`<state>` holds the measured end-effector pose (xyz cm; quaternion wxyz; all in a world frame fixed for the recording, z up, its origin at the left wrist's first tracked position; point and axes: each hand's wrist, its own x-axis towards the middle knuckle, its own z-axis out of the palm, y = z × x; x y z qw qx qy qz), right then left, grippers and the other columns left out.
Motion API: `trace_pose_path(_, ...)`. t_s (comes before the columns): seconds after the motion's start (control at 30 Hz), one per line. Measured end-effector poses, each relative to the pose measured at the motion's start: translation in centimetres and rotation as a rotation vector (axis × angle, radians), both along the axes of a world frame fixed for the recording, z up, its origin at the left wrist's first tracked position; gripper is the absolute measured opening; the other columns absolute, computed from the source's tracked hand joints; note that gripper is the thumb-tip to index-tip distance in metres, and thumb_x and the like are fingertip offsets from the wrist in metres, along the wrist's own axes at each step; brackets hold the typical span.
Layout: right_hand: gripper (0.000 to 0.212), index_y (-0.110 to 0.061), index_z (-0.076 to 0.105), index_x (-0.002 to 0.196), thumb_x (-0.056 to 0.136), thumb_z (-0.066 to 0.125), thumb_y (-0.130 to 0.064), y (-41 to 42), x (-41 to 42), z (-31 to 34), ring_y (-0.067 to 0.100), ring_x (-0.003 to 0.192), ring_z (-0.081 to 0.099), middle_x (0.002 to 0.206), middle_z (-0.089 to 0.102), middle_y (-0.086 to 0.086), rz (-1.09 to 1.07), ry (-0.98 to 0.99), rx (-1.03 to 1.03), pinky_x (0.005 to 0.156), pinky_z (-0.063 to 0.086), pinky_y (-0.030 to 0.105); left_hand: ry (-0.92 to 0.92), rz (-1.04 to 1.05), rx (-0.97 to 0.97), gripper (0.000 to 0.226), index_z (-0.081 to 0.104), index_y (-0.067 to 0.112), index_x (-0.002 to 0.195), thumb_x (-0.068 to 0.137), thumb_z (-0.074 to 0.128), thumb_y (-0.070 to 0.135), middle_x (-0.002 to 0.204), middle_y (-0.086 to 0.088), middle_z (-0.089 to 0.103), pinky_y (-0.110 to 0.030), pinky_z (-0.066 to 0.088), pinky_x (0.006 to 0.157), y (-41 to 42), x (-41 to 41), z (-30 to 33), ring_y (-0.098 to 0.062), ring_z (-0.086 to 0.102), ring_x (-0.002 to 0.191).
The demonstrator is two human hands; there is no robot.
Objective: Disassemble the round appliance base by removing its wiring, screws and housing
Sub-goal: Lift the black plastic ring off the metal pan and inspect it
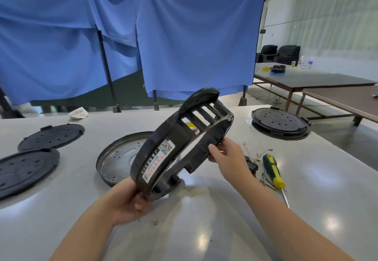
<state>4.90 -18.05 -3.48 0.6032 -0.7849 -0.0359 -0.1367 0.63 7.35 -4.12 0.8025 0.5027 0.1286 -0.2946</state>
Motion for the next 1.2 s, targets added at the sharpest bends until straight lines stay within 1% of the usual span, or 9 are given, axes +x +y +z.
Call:
trace_pose_path(0.1, 0.01, -0.025, 0.064, 0.089, 0.093, 0.055, -0.022, -0.9, 0.1, -0.2, 0.02, 0.08, 0.068, 0.083, 0.071, -0.003, -0.103, -0.043, -0.06, 0.076, 0.057, 0.041, -0.084, -0.057, 0.075, 0.049, 0.066, 0.001, 0.111, 0.066, 0.07, 0.016, 0.107, -0.02, 0.054, -0.033, 0.048, 0.058, -0.3, -0.1, 0.0, -0.022, 0.055, 0.073)
trace_pose_path(0.23, 0.01, -0.031, 0.059, 0.086, 0.094, 0.055, -0.028, -1.7, 0.1, -0.3, 0.006, 0.076, 0.065, 0.081, 0.069, -0.011, -0.199, -0.092, -0.164, 0.065, 0.05, 0.024, -0.16, -0.123, 0.126, 0.053, 0.065, 0.005, 0.118, 0.071, 0.069, 0.03, 0.123, -0.026, 0.059, -0.044, 0.059, 0.071, -0.8, -0.3, 0.6, -0.031, 0.058, 0.094)
trace_pose_path(0.33, 0.011, -0.03, 0.057, 0.084, 0.094, 0.055, -0.03, -2.3, 0.1, -0.2, 0.007, 0.073, 0.062, 0.079, 0.067, -0.01, -0.26, -0.088, -0.203, 0.061, 0.049, 0.024, -0.231, -0.131, 0.028, 0.059, 0.064, 0.012, 0.124, 0.079, 0.061, 0.051, 0.119, -0.021, 0.065, -0.037, 0.06, 0.062, -0.2, -0.5, 1.2, -0.032, 0.068, 0.089)
trace_pose_path(0.47, 0.009, -0.029, 0.06, 0.085, 0.093, 0.056, -0.031, -2.6, -0.2, -0.1, 0.007, 0.071, 0.062, 0.075, 0.066, -0.01, -0.297, -0.094, -0.223, 0.058, 0.048, 0.028, -0.399, -0.165, 0.025, 0.087, 0.062, 0.023, 0.123, 0.047, 0.085, 0.06, 0.123, -0.015, 0.065, -0.031, 0.058, 0.068, 0.3, -1.8, 1.9, -0.03, 0.065, 0.11)
trace_pose_path(0.53, 0.009, -0.028, 0.061, 0.085, 0.092, 0.057, -0.033, -2.6, -0.3, -0.1, 0.007, 0.07, 0.062, 0.075, 0.067, -0.009, -0.29, -0.09, -0.233, 0.054, 0.043, 0.024, -0.505, -0.128, 0.134, 0.087, 0.059, 0.029, 0.12, 0.042, 0.091, 0.052, 0.119, -0.008, 0.068, -0.031, 0.058, 0.071, -0.2, -2.1, 1.8, -0.028, 0.066, 0.108)
trace_pose_path(0.67, 0.009, -0.027, 0.063, 0.087, 0.091, 0.06, -0.034, -2.3, -0.6, 0.1, 0.008, 0.074, 0.066, 0.078, 0.069, -0.01, -0.254, -0.092, -0.214, 0.054, 0.04, 0.021, -0.746, 0.177, 0.498, 0.043, 0.068, 0.032, 0.087, 0.05, 0.087, 0.045, 0.089, 0.003, 0.075, -0.029, 0.059, 0.067, -1.1, -2.1, 1.5, -0.02, 0.073, 0.085)
trace_pose_path(0.83, 0.009, -0.038, 0.06, 0.083, 0.09, 0.064, -0.034, -2.1, -0.6, 0.6, 0.015, 0.081, 0.069, 0.078, 0.07, -0.011, -0.179, -0.102, -0.138, 0.076, 0.055, 0.037, -0.889, 0.323, 0.743, 0.019, 0.062, 0.023, 0.071, 0.071, 0.081, 0.028, 0.081, 0.008, 0.074, -0.019, 0.052, 0.067, -0.8, -1.7, 1.0, -0.008, 0.072, 0.07)
trace_pose_path(1.07, 0.03, -0.029, 0.043, 0.089, 0.083, 0.066, -0.048, -1.5, -1.5, 0.3, 0.01, 0.066, 0.052, 0.077, 0.053, -0.006, -0.302, 0.003, -0.353, 0.052, 0.036, 0.025, -0.923, 0.449, 0.784, 0.023, 0.056, 0.023, 0.066, 0.078, 0.075, 0.022, 0.071, 0.008, 0.068, -0.008, 0.048, 0.057, -0.7, -1.6, 0.8, -0.003, 0.064, 0.061)
trace_pose_path(1.2, 0.022, -0.026, 0.052, 0.075, 0.083, 0.069, -0.039, 0.1, -3.0, 1.0, 0.005, 0.061, 0.05, 0.069, 0.055, -0.009, 0.007, -0.004, -0.501, 0.056, 0.042, 0.025, -0.964, 0.57, 0.756, 0.024, 0.053, 0.007, 0.072, 0.078, 0.074, 0.016, 0.062, 0.011, 0.064, -0.006, 0.047, 0.055, -0.5, -1.3, 1.0, 0.001, 0.064, 0.057)
